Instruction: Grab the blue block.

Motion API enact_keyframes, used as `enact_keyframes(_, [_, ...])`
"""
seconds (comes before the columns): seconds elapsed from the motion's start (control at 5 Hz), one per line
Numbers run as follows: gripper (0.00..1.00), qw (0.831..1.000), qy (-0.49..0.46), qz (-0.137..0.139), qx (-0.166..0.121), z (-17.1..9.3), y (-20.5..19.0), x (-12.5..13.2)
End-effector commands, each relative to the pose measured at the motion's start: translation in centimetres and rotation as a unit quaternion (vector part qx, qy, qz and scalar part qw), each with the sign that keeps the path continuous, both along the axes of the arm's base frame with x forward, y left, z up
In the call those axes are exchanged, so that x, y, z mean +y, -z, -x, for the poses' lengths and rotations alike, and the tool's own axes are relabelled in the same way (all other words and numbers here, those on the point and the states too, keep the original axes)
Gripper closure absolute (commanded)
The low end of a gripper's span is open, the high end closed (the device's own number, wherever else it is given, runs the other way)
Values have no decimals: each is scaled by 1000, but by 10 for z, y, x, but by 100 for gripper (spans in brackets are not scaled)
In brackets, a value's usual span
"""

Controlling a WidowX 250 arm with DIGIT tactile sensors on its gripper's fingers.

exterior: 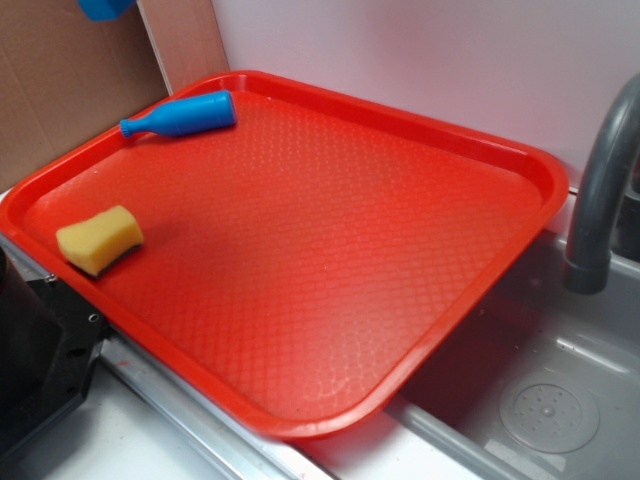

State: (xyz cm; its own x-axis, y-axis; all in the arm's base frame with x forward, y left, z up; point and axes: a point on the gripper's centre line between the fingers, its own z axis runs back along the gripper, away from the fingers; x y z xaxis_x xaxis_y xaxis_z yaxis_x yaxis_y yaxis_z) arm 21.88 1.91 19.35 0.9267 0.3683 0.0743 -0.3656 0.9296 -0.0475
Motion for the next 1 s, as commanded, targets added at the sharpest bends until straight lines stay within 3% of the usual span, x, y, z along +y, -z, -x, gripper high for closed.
enact_keyframes(0.0, [100,999,41,-23,-15,-2,13,-29])
enact_keyframes(0.6, [100,998,55,-17,-14,28,19,-38])
enact_keyframes(0.8, [100,998,52,-18,-9,10,24,-39])
